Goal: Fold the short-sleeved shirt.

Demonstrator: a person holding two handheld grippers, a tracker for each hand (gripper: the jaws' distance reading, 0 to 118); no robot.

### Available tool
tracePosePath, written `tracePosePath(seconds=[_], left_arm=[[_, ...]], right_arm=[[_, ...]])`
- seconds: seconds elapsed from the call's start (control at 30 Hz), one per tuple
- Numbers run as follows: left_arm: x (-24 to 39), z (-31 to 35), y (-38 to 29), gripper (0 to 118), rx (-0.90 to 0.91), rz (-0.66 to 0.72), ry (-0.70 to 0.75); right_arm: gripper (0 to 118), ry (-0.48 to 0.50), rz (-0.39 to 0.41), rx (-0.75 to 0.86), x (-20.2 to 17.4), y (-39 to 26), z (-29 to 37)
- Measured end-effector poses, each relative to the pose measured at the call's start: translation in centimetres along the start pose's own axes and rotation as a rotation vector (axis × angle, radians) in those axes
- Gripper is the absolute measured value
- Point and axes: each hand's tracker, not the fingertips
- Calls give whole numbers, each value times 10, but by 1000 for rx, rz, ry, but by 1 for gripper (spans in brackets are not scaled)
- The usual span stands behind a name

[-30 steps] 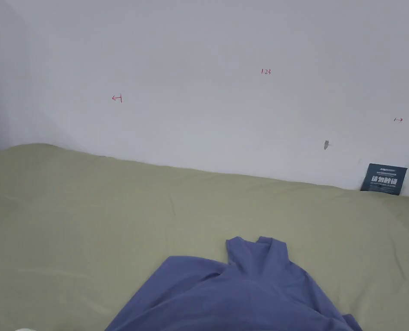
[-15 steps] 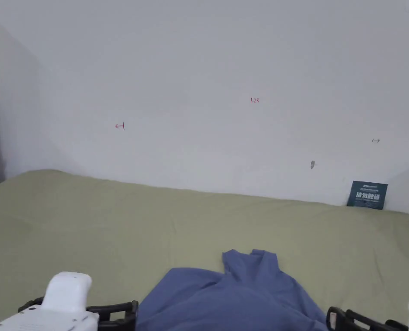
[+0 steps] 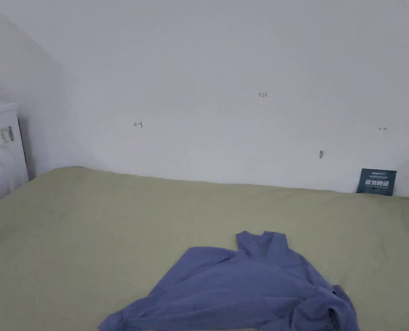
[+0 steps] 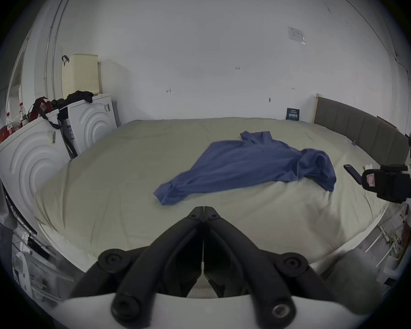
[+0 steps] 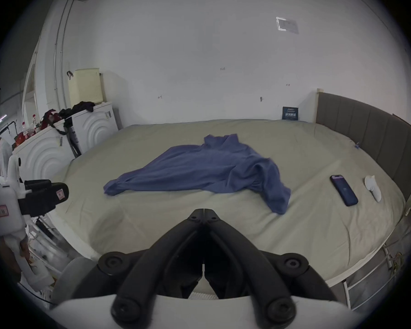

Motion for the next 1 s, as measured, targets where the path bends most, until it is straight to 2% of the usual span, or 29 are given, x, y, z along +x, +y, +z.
tracePosePath(seconds=[0.23,0.33,0.37,0.4,0.43,0.47,0.53,0.6,0.7,0.77,0.87,0.9,1.0], left_arm=[[-17,-6,12,0,0,71,-16],[-34,-29,32,2,9,83,-26],[-44,-41,39,18,8,85,-30],[-54,-56,48,51,-37,97,-57],[-63,-72,56,102,-75,125,-88],[-73,-88,62,118,-116,150,-121],[-95,-110,78,118,-91,209,-126],[-104,-145,90,118,-146,225,-113],[-116,-205,92,118,-214,189,-114],[-120,-244,91,118,-303,129,-62],[-122,-285,77,116,-406,161,-62],[-120,-293,72,114,-438,185,-35],[-109,-293,53,86,-469,174,-40]], right_arm=[[1,13,-1,38,-1,17,5],[1,12,-22,52,6,26,9],[1,11,-28,56,9,29,10],[1,10,-32,63,11,31,10],[1,9,-34,69,14,33,10],[1,13,-35,68,16,36,10],[1,15,-33,70,22,38,8],[1,12,-31,70,28,39,4],[1,12,-44,48,37,39,-8],[1,6,-49,22,42,38,-16],[1,1,-54,-12,50,35,-28],[1,0,-57,-26,51,34,-33],[1,-4,-65,-53,52,33,-46]])
